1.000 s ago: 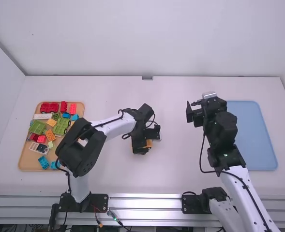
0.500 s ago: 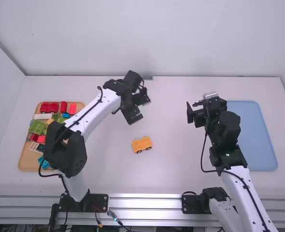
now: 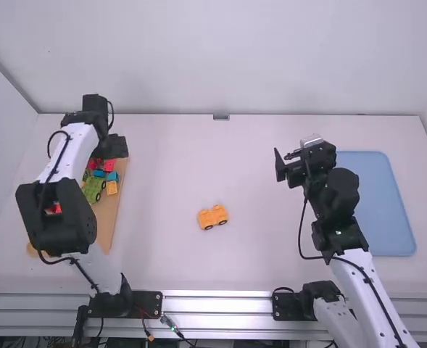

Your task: Assemble lego blocks to make yellow taxi

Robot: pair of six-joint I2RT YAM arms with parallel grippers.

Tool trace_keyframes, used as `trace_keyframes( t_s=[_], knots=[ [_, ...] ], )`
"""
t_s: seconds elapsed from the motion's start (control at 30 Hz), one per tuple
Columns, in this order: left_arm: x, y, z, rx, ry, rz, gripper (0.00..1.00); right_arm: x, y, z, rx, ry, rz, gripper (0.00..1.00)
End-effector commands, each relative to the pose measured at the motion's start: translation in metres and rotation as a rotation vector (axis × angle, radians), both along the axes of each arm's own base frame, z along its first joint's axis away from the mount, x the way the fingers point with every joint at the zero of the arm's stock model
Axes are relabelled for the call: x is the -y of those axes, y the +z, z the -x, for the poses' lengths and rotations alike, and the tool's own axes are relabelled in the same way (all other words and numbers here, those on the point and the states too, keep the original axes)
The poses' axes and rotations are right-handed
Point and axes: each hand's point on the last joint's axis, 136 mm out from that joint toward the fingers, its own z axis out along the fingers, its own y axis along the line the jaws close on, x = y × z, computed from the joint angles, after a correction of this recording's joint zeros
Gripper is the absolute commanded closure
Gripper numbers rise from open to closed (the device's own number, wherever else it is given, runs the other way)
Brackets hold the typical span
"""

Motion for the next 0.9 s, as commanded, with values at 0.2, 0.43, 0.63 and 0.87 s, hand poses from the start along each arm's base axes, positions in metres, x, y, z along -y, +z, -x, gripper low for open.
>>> trace_keyframes(
  t_s=[0.2,0.43,0.63,0.87],
  knots=[
    [-0.016,-0.037,0.024,0.002,0.140,0.205,0.00,0.000,0.007,0.001,0.033,0.001,-0.002,0.01],
    [-0.005,-0.059,0.026,-0.012,0.066,0.218,0.16,-0.006,0.007,0.003,0.032,0.022,-0.008,0.01],
    [-0.008,-0.071,0.033,-0.023,0.068,0.216,0.27,-0.015,0.008,0.005,0.036,0.044,-0.005,0.01],
    [-0.006,-0.088,0.031,0.004,0.031,0.202,0.29,-0.016,0.008,0.005,0.036,0.047,-0.006,0.01]
  ],
)
